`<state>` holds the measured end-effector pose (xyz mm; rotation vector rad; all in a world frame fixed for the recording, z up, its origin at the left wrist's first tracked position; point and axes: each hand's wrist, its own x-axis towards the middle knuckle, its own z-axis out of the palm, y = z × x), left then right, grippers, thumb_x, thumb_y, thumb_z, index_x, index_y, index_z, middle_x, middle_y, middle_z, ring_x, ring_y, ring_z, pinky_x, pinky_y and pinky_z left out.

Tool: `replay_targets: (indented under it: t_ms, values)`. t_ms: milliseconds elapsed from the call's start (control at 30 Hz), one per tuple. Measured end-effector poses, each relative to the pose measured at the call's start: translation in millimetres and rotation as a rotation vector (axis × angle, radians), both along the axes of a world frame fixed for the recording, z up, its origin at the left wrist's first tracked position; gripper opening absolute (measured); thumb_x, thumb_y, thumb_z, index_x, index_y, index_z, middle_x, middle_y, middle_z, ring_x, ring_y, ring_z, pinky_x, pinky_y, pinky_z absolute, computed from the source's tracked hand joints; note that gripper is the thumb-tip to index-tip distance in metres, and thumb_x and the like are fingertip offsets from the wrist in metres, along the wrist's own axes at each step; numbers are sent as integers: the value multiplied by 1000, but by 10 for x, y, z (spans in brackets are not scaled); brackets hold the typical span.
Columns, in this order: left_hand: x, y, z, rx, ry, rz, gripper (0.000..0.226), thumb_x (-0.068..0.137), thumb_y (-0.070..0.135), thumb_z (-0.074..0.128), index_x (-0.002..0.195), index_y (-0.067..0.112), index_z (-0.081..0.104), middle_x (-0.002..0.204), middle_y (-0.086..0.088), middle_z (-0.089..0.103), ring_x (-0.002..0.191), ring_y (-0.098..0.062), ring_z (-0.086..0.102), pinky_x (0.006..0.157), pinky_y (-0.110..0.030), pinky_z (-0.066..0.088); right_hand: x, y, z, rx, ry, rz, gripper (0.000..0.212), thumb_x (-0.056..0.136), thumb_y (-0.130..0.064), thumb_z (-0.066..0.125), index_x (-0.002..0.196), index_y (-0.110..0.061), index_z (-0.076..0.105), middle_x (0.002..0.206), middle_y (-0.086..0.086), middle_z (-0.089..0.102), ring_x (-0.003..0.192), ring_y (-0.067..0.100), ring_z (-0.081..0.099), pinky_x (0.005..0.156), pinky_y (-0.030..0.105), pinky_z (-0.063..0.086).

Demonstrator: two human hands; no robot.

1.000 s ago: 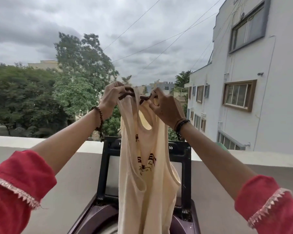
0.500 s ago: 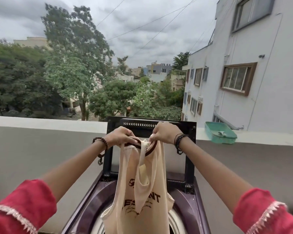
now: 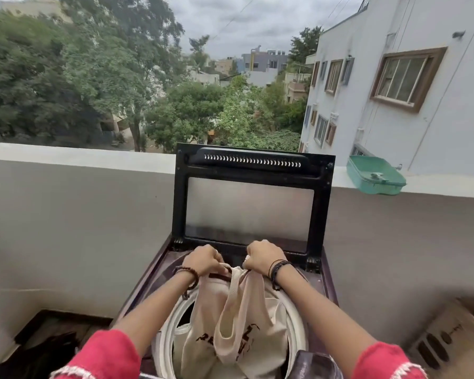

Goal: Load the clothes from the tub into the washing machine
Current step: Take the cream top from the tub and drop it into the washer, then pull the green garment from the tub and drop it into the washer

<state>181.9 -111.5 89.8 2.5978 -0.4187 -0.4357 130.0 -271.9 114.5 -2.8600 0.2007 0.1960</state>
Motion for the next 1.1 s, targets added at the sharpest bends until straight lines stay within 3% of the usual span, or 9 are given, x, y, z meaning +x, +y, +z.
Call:
replay_targets:
  t_ms: [100, 200, 300, 367, 500, 633, 833, 967, 1100]
  values:
    - [-186, 33, -641, 126, 18, 100, 10, 74, 32, 70, 73, 23, 67, 86, -1, 68, 92, -19, 64, 70, -25, 43, -99, 39, -588, 110, 113, -64, 26, 80, -20, 53, 95, -3, 64, 107, 20, 64, 104, 35, 60, 78, 31, 49]
    - [-347, 75, -1220, 197, 254, -25, 41, 83, 21, 60, 124, 17, 58, 125, -6, 61, 117, -20, 55, 89, -24, 42, -255, 19, -1044, 241, 307, -42, 18, 83, -15, 50, 65, -15, 49, 72, 7, 61, 87, 29, 63, 46, 19, 44]
    - [-537, 11, -1467, 161, 402, -92, 60, 88, 20, 56, 143, 13, 33, 140, -7, 47, 127, -20, 46, 97, -23, 37, -385, -41, -1326, 255, 410, -29, 9, 84, -17, 53, 92, -14, 51, 88, 9, 63, 89, 28, 62, 52, 23, 44]
    - [-583, -63, -1515, 66, 397, -26, 46, 89, 18, 53, 134, 12, 44, 130, -7, 55, 118, -21, 53, 88, -25, 44, -399, -98, -1452, 289, 369, -66, 24, 83, -16, 48, 104, -11, 59, 103, 13, 66, 80, 26, 63, 57, 29, 48]
    - [-689, -249, -1410, -216, 414, 129, 16, 88, 8, 49, 85, 17, 62, 77, 0, 62, 64, -12, 60, 45, -14, 41, -461, -197, -1363, 334, 291, -112, 27, 87, -13, 40, 86, -9, 67, 83, 10, 74, 59, 19, 64, 54, 26, 51]
    - [-788, -568, -1178, -359, 411, 131, 16, 92, 9, 45, 83, 13, 58, 65, 0, 60, 46, -5, 57, 42, -14, 43, -610, -438, -1174, 272, 117, -174, 26, 84, -19, 43, 85, -14, 68, 81, 8, 73, 81, 24, 67, 73, 31, 53]
    - [-1053, -1485, -788, -446, 372, -39, 20, 91, 7, 48, 76, 15, 57, 59, -2, 58, 41, -5, 57, 44, -17, 46, -1156, -1232, -896, 254, -118, -407, 24, 89, -25, 45, 98, -20, 67, 102, 9, 69, 96, 30, 62, 76, 31, 45]
    - [-1431, -2274, -692, -424, 326, -224, 15, 86, 3, 47, 81, 12, 58, 56, 1, 59, 42, -3, 58, 52, -19, 53, -1761, -1944, -1030, 257, -128, -597, 21, 88, -29, 49, 95, -20, 66, 99, 13, 69, 96, 33, 61, 73, 32, 45]
    - [-1911, -3024, -883, -355, 442, -310, 17, 82, 1, 46, 75, 14, 54, 59, -1, 59, 46, -7, 58, 55, -21, 53, -2392, -2524, -1320, 325, 2, -732, 16, 85, -27, 51, 84, -24, 66, 89, 9, 71, 91, 30, 63, 74, 32, 48]
